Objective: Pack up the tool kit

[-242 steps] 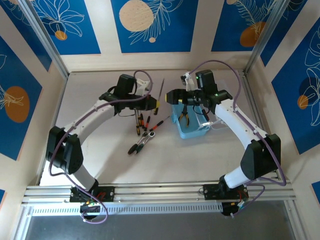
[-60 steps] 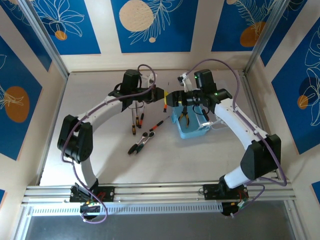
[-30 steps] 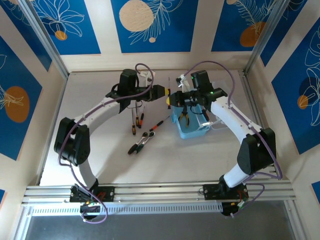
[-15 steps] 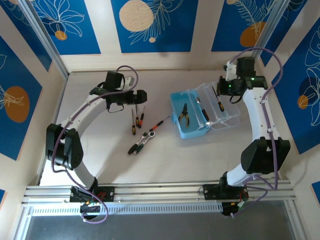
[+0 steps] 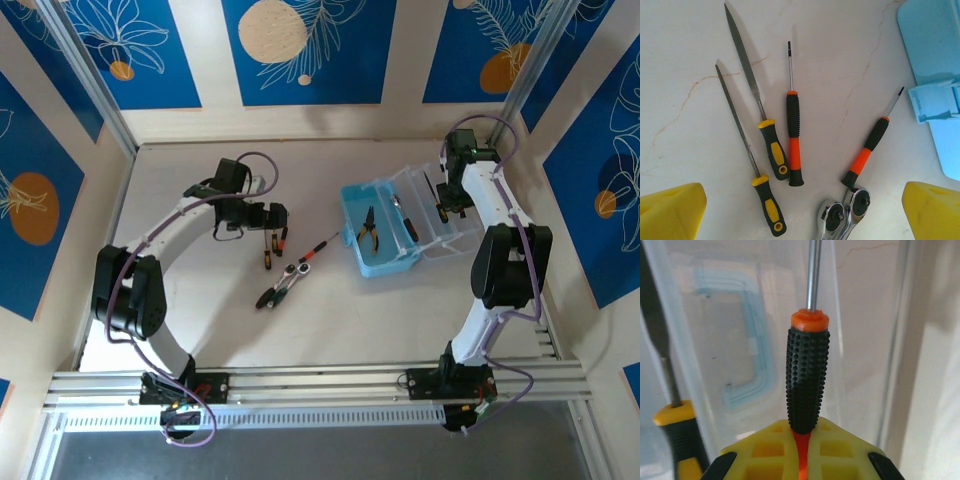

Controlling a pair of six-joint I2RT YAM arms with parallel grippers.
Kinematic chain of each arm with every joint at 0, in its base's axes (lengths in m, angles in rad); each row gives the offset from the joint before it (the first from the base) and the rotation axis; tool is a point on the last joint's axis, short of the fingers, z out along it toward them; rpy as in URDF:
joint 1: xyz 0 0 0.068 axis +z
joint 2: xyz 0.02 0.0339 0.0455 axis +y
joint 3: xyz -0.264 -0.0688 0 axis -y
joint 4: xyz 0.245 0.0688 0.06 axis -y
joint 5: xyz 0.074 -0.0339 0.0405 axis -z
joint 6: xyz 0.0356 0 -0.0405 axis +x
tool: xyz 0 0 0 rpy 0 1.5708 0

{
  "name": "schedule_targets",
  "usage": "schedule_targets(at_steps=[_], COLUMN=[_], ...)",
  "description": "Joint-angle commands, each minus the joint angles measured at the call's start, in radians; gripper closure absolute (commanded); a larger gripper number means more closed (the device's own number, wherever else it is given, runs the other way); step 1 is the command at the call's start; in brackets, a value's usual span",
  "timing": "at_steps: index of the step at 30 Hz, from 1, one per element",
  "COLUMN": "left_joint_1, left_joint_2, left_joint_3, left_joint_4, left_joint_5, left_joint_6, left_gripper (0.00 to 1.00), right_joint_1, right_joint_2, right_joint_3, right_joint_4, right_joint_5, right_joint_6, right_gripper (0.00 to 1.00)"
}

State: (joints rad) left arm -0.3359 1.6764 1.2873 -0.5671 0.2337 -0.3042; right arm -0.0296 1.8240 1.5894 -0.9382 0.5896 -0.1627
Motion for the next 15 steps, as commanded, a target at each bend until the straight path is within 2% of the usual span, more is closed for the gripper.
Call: schedule_targets(at_steps=[1, 15], left_joint_1=[0.002, 0.003], left_joint_2=[-0.027, -0.025], left_joint_3=[-0.008, -0.012], left_joint_4=[-0.017, -0.011], left_joint_5=[-0.008, 0.000], left_joint_6=[0.022, 0.023], left_gripper=[0.00, 0.00], right_joint_1=[0.005, 0.042], right_joint_2=[-0.012, 0.036], right_joint_3=[-0.018, -0.046], right_joint_4=[0.051, 0.042], right_joint_5=[0.084, 0.106], right_joint_6=[-0.055, -0.019], right_gripper=[1.00, 0.99])
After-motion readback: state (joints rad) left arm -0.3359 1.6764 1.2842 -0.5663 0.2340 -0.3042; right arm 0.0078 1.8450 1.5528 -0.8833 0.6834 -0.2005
